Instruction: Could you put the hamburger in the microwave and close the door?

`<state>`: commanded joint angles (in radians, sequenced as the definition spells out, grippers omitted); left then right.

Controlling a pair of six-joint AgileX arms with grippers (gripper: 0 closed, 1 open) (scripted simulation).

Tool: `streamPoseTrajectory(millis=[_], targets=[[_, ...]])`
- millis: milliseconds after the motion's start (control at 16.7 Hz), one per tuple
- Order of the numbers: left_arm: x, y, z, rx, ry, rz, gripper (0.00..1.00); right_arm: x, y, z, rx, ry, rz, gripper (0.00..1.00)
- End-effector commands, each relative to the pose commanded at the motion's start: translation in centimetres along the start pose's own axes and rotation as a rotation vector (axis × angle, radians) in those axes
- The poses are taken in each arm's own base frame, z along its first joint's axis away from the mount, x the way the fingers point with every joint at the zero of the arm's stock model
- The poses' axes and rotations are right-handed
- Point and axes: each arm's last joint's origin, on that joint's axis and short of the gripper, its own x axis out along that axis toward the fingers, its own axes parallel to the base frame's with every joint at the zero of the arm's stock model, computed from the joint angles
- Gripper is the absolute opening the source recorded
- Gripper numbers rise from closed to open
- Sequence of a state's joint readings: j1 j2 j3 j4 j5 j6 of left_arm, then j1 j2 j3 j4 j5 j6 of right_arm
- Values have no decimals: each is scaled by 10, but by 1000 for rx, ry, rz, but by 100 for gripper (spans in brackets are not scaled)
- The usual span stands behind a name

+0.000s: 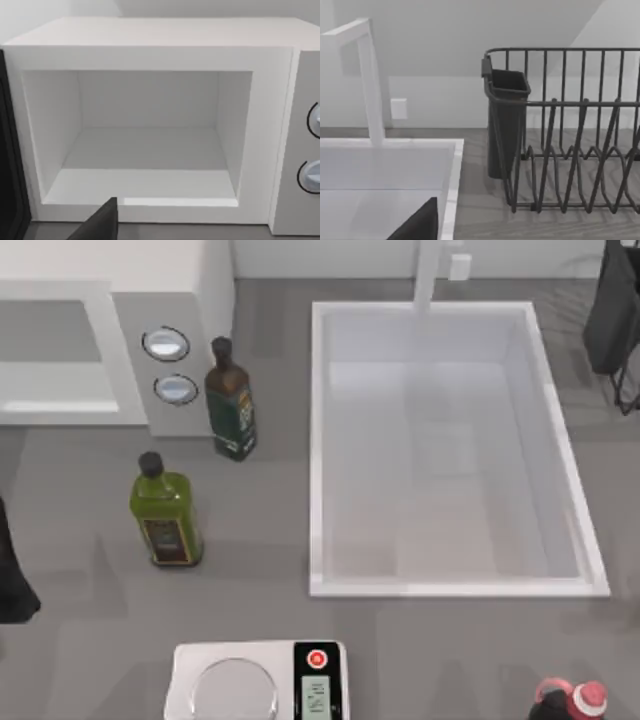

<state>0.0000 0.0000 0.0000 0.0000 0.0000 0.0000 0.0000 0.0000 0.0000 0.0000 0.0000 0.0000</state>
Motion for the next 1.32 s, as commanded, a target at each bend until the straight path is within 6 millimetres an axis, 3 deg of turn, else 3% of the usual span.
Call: streamPoseTrajectory(millis=[240,480,660,840,1080,1320], targets=[[0,0,6,33,29,-4,100,0,0,0,0,0,0,100],[7,2,31,194,197,-14,100,0,0,0,0,0,0,100],[26,6,51,355,424,-43,100,0,0,0,0,0,0,100],[57,15,60,500,699,-117,100,0,0,0,0,0,0,100],[103,35,48,610,1076,-289,100,0,0,0,0,0,0,100],[129,56,23,615,1362,-483,100,0,0,0,0,0,0,100]])
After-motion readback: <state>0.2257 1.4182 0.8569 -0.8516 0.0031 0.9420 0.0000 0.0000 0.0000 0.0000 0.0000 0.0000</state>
